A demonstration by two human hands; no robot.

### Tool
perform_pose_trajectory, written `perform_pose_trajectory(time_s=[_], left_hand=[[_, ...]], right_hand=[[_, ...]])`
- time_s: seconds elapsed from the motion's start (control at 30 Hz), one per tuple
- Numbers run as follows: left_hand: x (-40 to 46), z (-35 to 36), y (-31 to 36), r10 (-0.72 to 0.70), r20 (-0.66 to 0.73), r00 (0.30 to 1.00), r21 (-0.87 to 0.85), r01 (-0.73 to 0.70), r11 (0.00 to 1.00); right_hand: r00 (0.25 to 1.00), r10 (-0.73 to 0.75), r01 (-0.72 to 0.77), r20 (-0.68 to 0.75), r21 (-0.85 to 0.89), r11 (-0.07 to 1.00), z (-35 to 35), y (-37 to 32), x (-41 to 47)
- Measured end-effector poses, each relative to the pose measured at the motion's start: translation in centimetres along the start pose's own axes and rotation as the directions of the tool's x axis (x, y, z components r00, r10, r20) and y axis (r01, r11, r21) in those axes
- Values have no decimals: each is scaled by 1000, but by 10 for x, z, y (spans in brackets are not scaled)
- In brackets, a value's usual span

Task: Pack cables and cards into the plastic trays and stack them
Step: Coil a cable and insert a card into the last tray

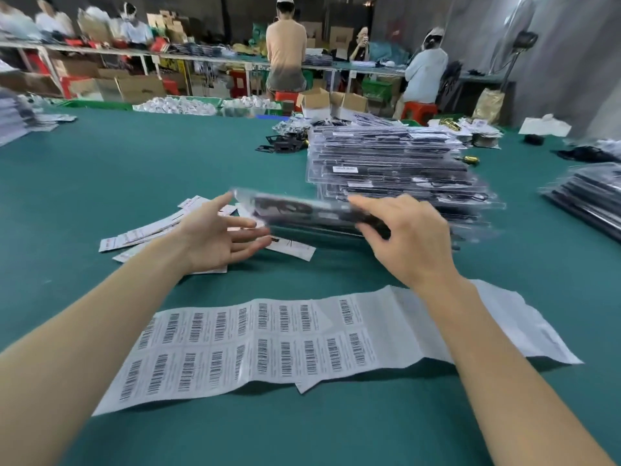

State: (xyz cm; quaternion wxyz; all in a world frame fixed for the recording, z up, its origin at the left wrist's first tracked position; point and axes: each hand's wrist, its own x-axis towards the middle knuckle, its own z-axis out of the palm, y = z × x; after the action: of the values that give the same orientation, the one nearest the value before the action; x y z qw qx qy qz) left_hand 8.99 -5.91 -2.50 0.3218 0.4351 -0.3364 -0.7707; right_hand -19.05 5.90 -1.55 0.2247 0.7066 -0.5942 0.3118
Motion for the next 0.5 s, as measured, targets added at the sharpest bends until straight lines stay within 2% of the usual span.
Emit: perform_pose_trajectory(time_s=[0.07,0.13,0.23,0.3,0.37,0.43,0.5], left_hand=[[2,-1,-8,121,-85,989,-12,-122,992],[5,3,-16,224,-142,964,98,-211,973],[6,14,-25,251,-112,962,297,-208,932],[5,23,-28,224,-34,974,335,-200,921],[2,31,-31,204,71,976,365,-216,906],[0,37,-34,169,212,962,398,-243,884],[-3,40,-34,136,318,938,426,-269,864]], right_hand=[[1000,-1,1,-5,-3,1000,-10,-12,22],[998,45,-45,50,-1,999,-17,-21,49],[968,186,-197,169,53,979,-23,-27,93],[919,321,-358,230,143,923,-22,-27,111],[840,457,-537,291,332,775,-15,-22,119],[748,565,-654,349,537,533,-8,-15,118],[653,631,-688,418,677,263,-1,-7,112]])
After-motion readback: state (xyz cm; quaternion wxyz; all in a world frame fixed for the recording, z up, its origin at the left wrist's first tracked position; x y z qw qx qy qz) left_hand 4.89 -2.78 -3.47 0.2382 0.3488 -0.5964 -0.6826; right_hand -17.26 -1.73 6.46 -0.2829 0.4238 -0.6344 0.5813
